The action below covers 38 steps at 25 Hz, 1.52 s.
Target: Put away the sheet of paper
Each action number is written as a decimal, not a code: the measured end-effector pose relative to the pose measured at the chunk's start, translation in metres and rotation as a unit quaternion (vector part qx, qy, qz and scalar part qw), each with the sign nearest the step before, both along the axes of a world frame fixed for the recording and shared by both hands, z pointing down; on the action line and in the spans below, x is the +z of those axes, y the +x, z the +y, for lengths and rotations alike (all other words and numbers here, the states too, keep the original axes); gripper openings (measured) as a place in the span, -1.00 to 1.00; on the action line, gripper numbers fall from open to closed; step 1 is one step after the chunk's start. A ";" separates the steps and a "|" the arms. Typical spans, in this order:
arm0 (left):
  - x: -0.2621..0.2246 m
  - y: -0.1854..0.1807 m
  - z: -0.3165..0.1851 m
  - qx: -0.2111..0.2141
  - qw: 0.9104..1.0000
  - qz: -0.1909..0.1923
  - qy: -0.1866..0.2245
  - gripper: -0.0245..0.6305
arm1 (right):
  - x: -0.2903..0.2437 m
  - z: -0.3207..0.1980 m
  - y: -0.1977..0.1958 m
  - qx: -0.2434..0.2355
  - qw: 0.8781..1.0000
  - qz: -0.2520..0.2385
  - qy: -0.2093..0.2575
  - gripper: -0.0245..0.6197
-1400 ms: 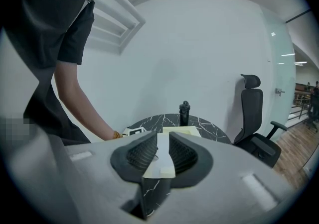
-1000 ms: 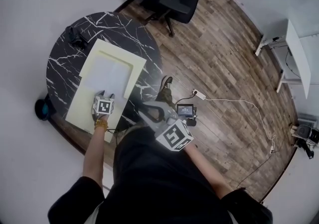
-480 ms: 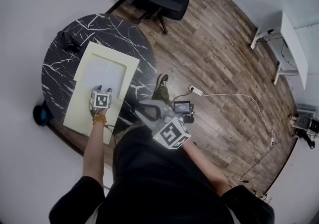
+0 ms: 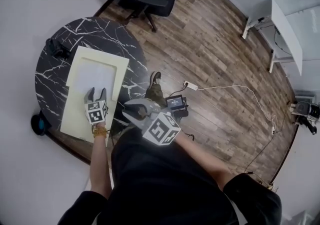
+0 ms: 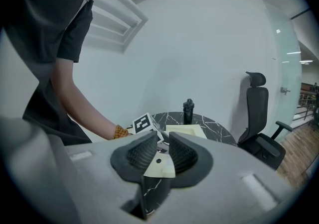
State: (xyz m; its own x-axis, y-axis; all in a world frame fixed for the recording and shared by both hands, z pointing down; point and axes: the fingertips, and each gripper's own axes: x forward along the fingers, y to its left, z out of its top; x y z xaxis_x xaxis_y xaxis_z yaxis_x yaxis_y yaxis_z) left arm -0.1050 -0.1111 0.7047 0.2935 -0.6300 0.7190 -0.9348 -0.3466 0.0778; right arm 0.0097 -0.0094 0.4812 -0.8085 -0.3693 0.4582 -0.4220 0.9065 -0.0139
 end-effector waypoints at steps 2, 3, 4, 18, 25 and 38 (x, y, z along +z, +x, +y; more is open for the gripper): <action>-0.017 0.012 0.006 0.002 0.999 0.026 0.020 -0.20 | -0.001 0.002 -0.006 -0.007 1.000 -0.003 0.002 -0.71; -0.028 0.019 0.008 0.005 0.999 0.046 0.029 -0.20 | -0.001 0.003 -0.009 -0.009 1.000 -0.006 0.003 -0.71; -0.040 0.027 0.010 0.009 0.997 0.064 0.041 -0.20 | 0.000 0.003 -0.012 -0.011 1.000 -0.009 0.004 -0.71; -0.170 0.031 0.038 0.047 0.971 0.111 0.205 -0.48 | -0.009 0.015 -0.042 -0.004 0.999 -0.043 0.029 -0.71; -0.215 0.008 0.064 0.029 0.957 0.096 0.274 -0.75 | -0.026 0.016 -0.063 -0.006 0.997 -0.063 0.052 -0.72; -0.309 -0.025 0.083 -0.029 0.921 0.088 0.378 -0.82 | -0.096 0.005 -0.100 0.020 0.979 -0.153 0.137 -0.72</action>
